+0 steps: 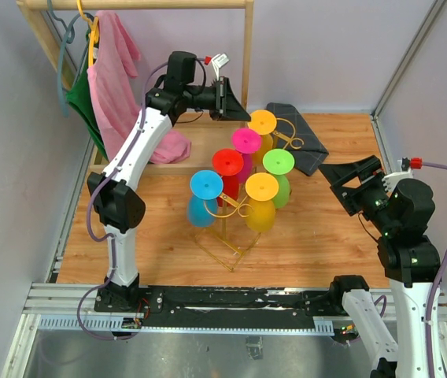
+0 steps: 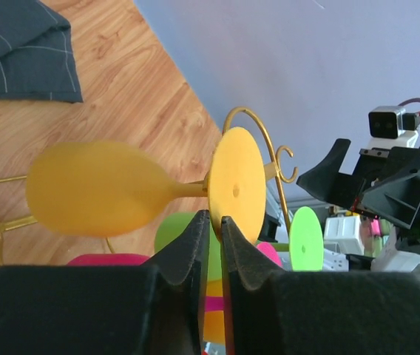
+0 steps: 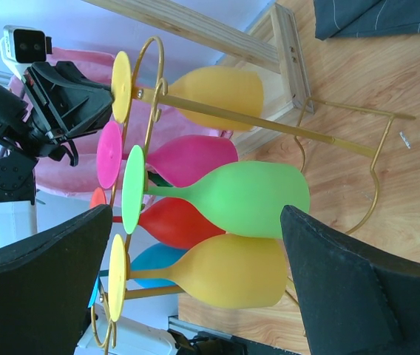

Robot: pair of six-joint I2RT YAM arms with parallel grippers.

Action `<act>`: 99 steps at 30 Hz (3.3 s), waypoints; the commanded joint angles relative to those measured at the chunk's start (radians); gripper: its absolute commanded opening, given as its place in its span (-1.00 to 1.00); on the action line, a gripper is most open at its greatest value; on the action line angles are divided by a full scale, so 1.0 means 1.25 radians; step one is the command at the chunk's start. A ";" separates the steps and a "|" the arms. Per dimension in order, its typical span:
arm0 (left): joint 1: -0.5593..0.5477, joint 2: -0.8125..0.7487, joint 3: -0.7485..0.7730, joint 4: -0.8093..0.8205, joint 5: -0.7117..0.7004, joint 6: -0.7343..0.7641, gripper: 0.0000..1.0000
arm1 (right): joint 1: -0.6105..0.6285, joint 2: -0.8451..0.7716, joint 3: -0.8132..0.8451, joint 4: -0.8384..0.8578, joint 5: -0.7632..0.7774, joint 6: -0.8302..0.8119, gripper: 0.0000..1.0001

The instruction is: Take the wine glass off the wine glass rack

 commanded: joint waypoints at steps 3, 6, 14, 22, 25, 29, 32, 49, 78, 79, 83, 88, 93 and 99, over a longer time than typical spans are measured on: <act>0.006 -0.009 -0.004 0.002 0.020 0.001 -0.95 | 0.016 -0.006 -0.010 0.007 0.004 -0.003 0.97; 0.006 -0.009 -0.004 0.005 0.024 -0.006 -1.00 | 0.016 -0.011 -0.011 0.005 0.004 -0.004 0.97; 0.006 -0.017 -0.004 0.058 0.053 -0.072 -0.99 | 0.016 -0.018 -0.017 0.001 0.007 -0.005 0.97; 0.006 -0.018 -0.004 0.073 0.046 -0.108 -1.00 | 0.016 -0.019 -0.021 0.001 0.007 -0.003 0.97; 0.006 -0.015 -0.006 0.076 0.043 -0.112 -0.99 | 0.016 -0.021 -0.023 0.001 0.008 -0.005 0.97; 0.006 -0.010 -0.007 0.086 0.043 -0.122 -0.99 | 0.016 -0.022 -0.024 0.001 0.009 -0.005 0.97; 0.006 -0.005 -0.008 0.089 0.042 -0.131 -0.99 | 0.016 -0.023 -0.027 0.001 0.009 -0.004 0.97; 0.024 -0.032 -0.037 0.108 0.018 -0.257 -0.99 | 0.016 -0.011 -0.026 0.001 0.005 -0.006 0.97; 0.048 -0.085 -0.099 0.169 0.001 -0.354 -1.00 | 0.016 -0.014 -0.033 -0.011 0.006 -0.009 0.97; 0.052 -0.085 -0.102 0.171 0.003 -0.354 -1.00 | 0.016 -0.014 -0.032 -0.011 0.006 -0.009 0.97; 0.058 -0.088 -0.108 0.172 0.006 -0.355 -0.99 | 0.016 -0.009 -0.033 -0.006 0.004 -0.010 0.97; 0.058 -0.089 -0.108 0.181 0.014 -0.363 -0.99 | 0.016 -0.005 -0.037 -0.002 0.003 -0.010 0.97; 0.059 -0.095 -0.119 0.186 0.019 -0.366 -0.99 | 0.016 -0.004 -0.042 0.004 0.002 -0.010 0.97; 0.063 -0.097 -0.122 0.189 0.019 -0.365 -0.99 | 0.016 -0.001 -0.044 0.008 0.002 -0.012 0.97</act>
